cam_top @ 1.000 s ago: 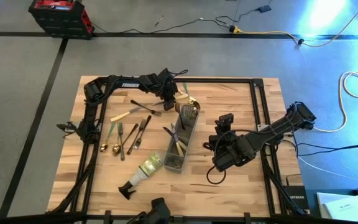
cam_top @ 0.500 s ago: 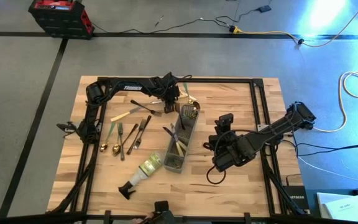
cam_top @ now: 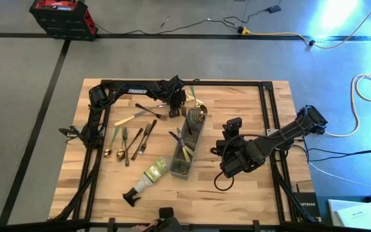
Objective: Sort silverware
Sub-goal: Put the table knife into the silverware basket
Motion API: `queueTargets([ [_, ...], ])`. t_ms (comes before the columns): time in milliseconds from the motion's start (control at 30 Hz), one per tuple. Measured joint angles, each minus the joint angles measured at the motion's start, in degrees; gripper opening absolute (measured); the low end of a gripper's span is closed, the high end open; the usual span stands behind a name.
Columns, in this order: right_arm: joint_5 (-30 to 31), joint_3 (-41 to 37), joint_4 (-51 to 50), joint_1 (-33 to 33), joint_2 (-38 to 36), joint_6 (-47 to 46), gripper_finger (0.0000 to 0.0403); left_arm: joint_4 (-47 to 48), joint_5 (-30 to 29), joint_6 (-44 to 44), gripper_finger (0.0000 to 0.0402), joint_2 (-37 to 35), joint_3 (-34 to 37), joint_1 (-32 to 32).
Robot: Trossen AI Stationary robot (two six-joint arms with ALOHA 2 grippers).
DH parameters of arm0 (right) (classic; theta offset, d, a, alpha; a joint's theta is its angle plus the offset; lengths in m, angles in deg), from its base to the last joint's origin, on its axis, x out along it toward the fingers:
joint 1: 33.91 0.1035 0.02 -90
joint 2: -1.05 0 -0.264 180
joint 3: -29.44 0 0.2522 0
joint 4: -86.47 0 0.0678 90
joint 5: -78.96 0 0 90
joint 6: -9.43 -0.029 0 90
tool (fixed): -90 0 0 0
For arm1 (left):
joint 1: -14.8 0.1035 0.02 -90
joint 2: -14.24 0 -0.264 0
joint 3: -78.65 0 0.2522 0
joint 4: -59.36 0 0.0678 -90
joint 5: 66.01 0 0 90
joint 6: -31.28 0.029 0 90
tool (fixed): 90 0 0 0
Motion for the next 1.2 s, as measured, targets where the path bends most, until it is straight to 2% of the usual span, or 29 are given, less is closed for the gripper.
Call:
queueTargets([
  [133,0.0,0.0,0.0,0.0,0.0,0.0,0.0136,-0.2,0.1,0.0,0.0017,0.0,0.0,0.0],
  [300,0.0,0.0,0.0,0.0,0.0,0.0,0.0136,-0.3,0.0,0.0,0.0002,0.0,0.1,0.0],
  [967,0.0,0.0,0.0,0.0,0.0,0.0,0.0136,-0.5,-1.6,-1.6,0.0,0.0,0.1,0.0],
  [1067,-0.1,0.0,0.0,0.0,0.0,0.0,0.0136,-0.7,-1.6,-2.1,0.0008,0.0,0.1,0.0],
  [1200,-0.1,0.0,0.0,0.0,0.0,0.0,0.0136,-0.7,-1.8,-1.5,0.0046,-0.1,0.1,0.1],
])
